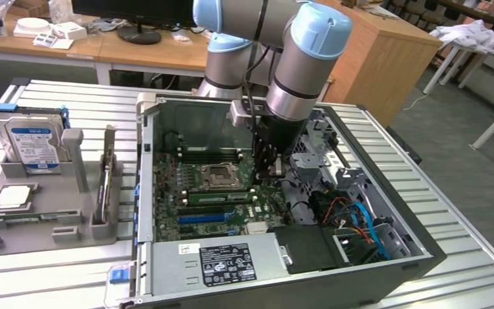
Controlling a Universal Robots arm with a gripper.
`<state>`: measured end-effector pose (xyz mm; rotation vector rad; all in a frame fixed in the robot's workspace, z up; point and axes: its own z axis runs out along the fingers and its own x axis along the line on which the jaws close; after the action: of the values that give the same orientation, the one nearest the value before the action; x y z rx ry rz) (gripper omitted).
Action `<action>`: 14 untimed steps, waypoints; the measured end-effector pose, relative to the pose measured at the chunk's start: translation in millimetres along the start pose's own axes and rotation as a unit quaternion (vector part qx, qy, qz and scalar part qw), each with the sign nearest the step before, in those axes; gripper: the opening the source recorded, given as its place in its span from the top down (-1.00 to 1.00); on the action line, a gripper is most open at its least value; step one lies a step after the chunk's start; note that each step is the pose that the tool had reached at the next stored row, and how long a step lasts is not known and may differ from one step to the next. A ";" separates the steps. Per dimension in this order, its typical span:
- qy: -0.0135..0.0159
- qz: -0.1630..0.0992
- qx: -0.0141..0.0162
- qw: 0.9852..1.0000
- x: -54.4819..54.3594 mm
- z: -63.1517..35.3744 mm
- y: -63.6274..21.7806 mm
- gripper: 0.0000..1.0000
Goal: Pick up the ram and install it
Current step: 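Press down the ram until it locks into place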
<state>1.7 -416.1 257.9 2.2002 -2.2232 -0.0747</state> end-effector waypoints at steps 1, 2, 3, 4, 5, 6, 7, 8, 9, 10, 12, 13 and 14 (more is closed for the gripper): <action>0.000 0.000 0.000 1.000 0.0 0.0 0.0 0.79; 0.000 0.000 0.000 1.000 0.0 0.1 0.0 0.79; 0.000 0.000 0.000 1.000 0.0 0.1 -0.4 0.79; 0.000 0.000 0.000 1.000 -0.1 0.1 -1.3 0.79; 0.000 0.000 0.000 1.000 -0.1 0.0 -1.9 0.79; 0.000 0.000 0.000 1.000 -0.1 0.1 -2.0 0.79; 0.000 0.000 0.000 1.000 -0.1 0.1 -2.0 0.79; 0.000 0.000 0.000 1.000 -0.1 0.1 -2.0 0.79; 0.000 0.000 0.000 1.000 -0.1 0.0 -2.0 0.79; 0.000 0.000 0.000 1.000 0.0 0.3 -2.0 0.79; 0.000 0.000 0.000 1.000 0.0 1.8 -2.2 0.79; 0.000 0.000 0.000 1.000 0.0 2.5 -2.3 0.79; 0.000 0.000 0.000 1.000 0.0 3.2 -2.3 0.79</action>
<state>3.9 -416.1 254.6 2.2005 -2.2235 -0.0753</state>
